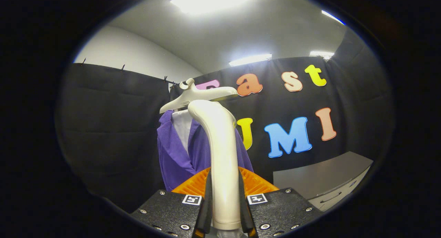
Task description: Iron the clothes twice with a garment steamer, once on the left side and once on the right side.
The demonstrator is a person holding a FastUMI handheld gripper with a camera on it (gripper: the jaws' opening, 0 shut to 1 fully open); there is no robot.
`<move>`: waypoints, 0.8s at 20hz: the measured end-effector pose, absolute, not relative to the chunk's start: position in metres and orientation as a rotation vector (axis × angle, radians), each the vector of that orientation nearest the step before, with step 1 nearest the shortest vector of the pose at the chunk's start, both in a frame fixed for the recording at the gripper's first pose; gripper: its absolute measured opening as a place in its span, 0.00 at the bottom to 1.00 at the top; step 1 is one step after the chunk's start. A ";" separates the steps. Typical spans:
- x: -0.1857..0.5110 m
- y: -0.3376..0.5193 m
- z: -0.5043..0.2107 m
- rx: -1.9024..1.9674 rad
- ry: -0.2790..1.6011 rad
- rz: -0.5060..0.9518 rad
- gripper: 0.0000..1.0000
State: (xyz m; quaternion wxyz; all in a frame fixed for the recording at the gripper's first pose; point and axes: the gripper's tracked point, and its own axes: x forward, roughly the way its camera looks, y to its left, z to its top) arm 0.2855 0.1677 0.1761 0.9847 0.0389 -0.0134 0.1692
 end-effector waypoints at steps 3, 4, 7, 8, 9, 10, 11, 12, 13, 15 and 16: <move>0.316 0.192 0.185 0.044 -0.048 0.344 0.34; 0.323 0.198 0.185 0.030 -0.052 0.345 0.33; 0.338 0.215 0.171 -0.018 -0.044 0.345 0.34; 0.341 0.214 0.171 -0.036 -0.065 0.335 0.34; 0.342 0.215 0.167 -0.054 -0.065 0.330 0.33; 0.343 0.218 0.161 -0.063 -0.064 0.330 0.34; 0.341 0.218 0.159 -0.069 -0.075 0.328 0.34; 0.340 0.218 0.153 -0.069 -0.071 0.331 0.34; 0.338 0.219 0.148 -0.061 -0.065 0.338 0.34; 0.335 0.219 0.135 -0.053 -0.047 0.349 0.33; 0.332 0.218 0.128 -0.057 -0.036 0.348 0.33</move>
